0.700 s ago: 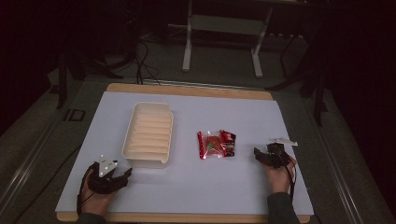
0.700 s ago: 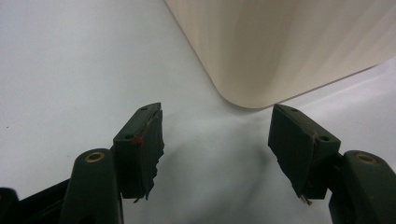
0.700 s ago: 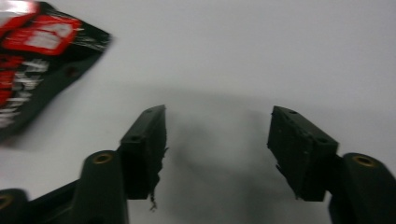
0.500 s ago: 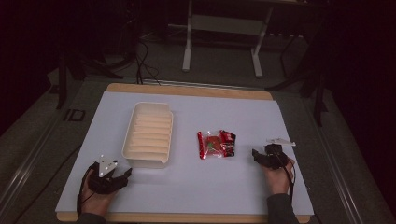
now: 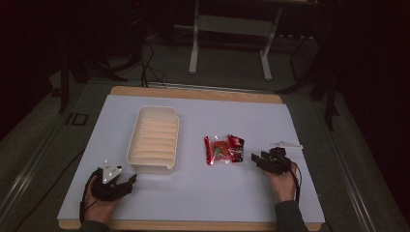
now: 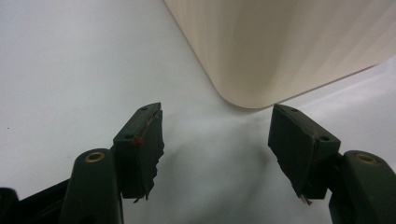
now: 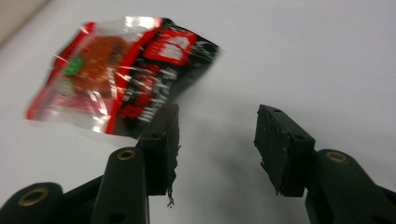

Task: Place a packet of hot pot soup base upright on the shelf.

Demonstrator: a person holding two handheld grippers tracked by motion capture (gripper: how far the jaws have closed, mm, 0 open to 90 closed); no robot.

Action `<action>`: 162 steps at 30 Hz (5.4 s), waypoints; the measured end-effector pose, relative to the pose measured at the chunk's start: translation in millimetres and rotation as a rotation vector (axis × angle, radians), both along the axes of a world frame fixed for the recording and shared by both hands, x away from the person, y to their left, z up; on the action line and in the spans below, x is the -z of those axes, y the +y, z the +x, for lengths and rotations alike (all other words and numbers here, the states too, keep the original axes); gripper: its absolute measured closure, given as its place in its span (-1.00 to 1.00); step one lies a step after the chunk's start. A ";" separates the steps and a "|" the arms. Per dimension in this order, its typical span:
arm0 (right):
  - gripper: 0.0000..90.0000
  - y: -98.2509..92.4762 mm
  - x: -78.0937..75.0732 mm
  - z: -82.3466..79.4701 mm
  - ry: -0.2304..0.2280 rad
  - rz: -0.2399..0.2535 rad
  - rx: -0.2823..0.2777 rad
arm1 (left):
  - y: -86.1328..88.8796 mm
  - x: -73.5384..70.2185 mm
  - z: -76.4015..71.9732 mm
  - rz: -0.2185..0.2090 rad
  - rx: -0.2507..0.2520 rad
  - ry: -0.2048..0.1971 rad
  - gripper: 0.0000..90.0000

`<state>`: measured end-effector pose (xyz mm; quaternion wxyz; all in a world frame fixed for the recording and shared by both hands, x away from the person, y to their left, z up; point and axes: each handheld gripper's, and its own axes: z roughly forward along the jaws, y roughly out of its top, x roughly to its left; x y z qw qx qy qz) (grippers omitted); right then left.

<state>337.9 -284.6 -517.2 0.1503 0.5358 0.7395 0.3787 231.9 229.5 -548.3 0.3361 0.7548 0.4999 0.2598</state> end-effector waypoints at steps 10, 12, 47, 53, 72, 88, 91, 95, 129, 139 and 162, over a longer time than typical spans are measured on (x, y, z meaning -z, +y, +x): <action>-0.02 18.7 3.8 5.2 0.030 0.033 -0.040 | -0.2 0.2 0.3 -0.003 -0.001 0.002 -0.21; -0.07 24.5 5.4 8.5 0.040 0.038 -0.050 | -0.1 0.2 0.2 -0.002 -0.002 0.001 -0.21; 0.79 67.9 8.9 42.2 0.174 -0.051 -0.138 | -0.8 0.2 0.2 0.003 -0.001 0.000 -0.21; 0.89 71.6 -0.2 41.2 0.135 -0.059 -0.148 | -0.8 0.2 0.1 0.003 -0.001 0.000 -0.21; 0.93 91.9 -34.2 41.6 0.037 -0.098 -0.212 | -0.8 0.1 0.0 0.003 0.000 -0.003 -0.21; 0.96 107.1 -56.9 48.6 -0.007 -0.051 -0.295 | -0.7 0.2 0.2 0.001 0.002 0.000 -0.21; 0.96 109.6 -61.0 48.8 -0.013 -0.051 -0.309 | -0.7 0.2 0.1 0.001 0.002 -0.001 -0.21; 0.97 113.4 -67.0 49.5 -0.024 -0.067 -0.320 | -0.7 0.1 0.1 0.001 0.002 -0.001 -0.21; 0.97 138.6 -99.8 55.0 -0.124 -0.091 -0.451 | -0.5 0.0 0.0 0.000 0.003 -0.002 -0.21; 0.97 145.8 -109.1 54.1 -0.159 -0.090 -0.478 | -0.5 0.0 0.1 -0.001 0.003 -0.001 -0.21; 0.97 181.6 -131.4 53.4 -0.244 -0.103 -0.592 | -0.1 0.1 0.2 -0.004 0.002 0.001 -0.21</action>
